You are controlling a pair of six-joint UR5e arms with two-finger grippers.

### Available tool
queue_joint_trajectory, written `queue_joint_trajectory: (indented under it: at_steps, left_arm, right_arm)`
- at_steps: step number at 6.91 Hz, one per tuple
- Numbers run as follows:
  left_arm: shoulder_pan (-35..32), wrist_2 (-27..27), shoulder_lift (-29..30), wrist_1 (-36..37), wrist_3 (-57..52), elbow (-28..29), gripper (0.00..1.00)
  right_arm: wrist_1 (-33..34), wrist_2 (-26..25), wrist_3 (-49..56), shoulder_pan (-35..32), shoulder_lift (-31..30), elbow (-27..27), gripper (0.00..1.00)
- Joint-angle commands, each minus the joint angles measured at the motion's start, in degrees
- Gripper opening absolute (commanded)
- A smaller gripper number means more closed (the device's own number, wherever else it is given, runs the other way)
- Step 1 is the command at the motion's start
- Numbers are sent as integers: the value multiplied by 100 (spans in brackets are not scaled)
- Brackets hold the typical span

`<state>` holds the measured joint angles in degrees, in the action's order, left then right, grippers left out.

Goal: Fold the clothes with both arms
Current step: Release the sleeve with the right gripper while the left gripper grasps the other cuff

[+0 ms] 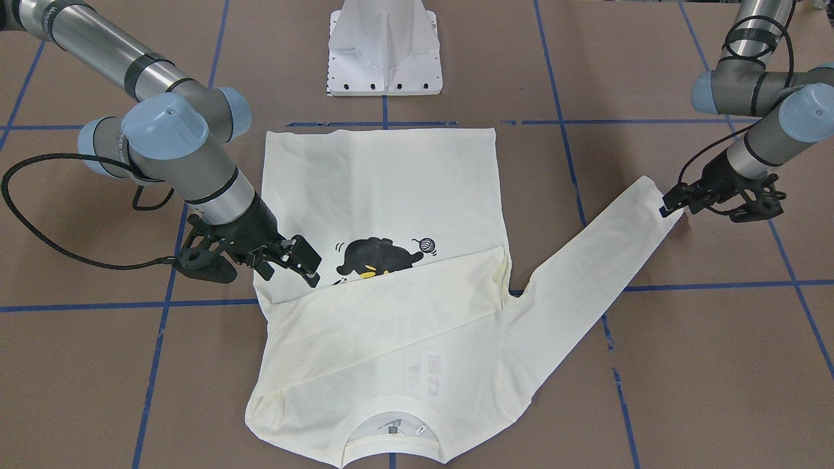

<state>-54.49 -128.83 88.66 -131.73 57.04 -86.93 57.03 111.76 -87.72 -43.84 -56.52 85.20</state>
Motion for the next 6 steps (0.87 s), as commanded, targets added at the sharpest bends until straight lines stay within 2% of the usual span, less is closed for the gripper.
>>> queue_joint_trajectory:
  at_steps: [1, 2, 3, 6]
  left_arm:
    - [96, 42, 2, 7, 9, 35, 55]
    - [96, 42, 2, 24, 18, 35, 11]
    - [96, 24, 37, 42, -26, -8, 0]
    - [87, -20, 64, 51, -26, -359, 0]
  right_arm:
    - [1, -5, 1, 24, -26, 58, 100]
    - [1, -13, 1, 24, -26, 58, 100]
    - [1, -14, 1, 24, -26, 58, 100]
    - [1, -14, 1, 42, -26, 67, 100]
